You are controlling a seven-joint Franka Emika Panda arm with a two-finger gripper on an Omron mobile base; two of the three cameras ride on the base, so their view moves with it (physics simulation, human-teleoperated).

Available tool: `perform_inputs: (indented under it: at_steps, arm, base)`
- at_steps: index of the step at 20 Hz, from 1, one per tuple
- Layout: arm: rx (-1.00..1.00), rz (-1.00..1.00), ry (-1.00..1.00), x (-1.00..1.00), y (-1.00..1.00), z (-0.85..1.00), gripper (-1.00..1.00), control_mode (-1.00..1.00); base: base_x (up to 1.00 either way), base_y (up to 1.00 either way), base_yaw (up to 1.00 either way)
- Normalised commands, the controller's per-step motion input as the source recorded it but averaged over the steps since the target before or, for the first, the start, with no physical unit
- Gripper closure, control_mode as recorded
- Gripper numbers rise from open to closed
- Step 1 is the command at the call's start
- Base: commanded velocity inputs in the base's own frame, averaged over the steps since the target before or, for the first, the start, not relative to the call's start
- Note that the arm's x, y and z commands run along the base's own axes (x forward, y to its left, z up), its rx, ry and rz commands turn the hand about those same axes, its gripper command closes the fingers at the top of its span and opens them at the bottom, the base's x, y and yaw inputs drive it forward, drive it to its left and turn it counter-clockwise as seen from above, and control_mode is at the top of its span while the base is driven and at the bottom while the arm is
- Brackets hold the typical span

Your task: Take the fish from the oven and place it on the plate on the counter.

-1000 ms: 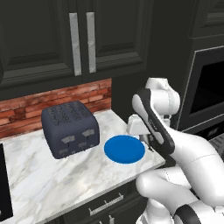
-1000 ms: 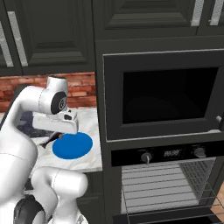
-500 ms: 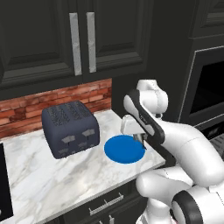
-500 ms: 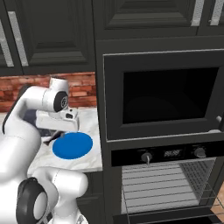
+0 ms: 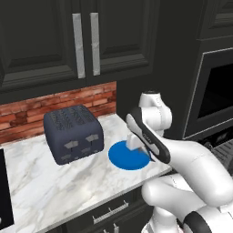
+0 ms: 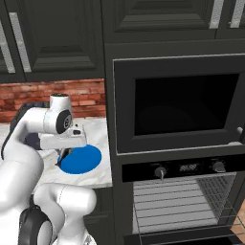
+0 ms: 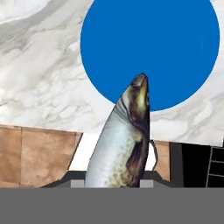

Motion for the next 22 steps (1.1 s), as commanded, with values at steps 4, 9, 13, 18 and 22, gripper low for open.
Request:
perform_inputs:
  at_steps: [4, 9, 13, 18, 22]
  arm:
    - [0.0, 0.15, -0.04, 0.48, 0.04, -0.45, 1.0, -1.0]
    - [0.0, 0.06, 0.0, 0.74, 0.03, -0.4, 1.0, -1.0]
    - [0.0, 0.01, 0.0, 0.56, 0.0, -0.15, 1.0, -1.0]
    - [0.0, 0.0, 0.03, 0.45, 0.2, 0.0, 1.0, -1.0]
    - [0.0, 0.0, 0.04, 0.16, 0.33, 0.0, 1.0, -1.0]
  base:
    - [0.0, 0.0, 0.0]
    - [0.0, 0.0, 0.0]
    - [0.0, 0.0, 0.0]
    - [0.0, 0.0, 0.0]
    - [0.0, 0.0, 0.0]
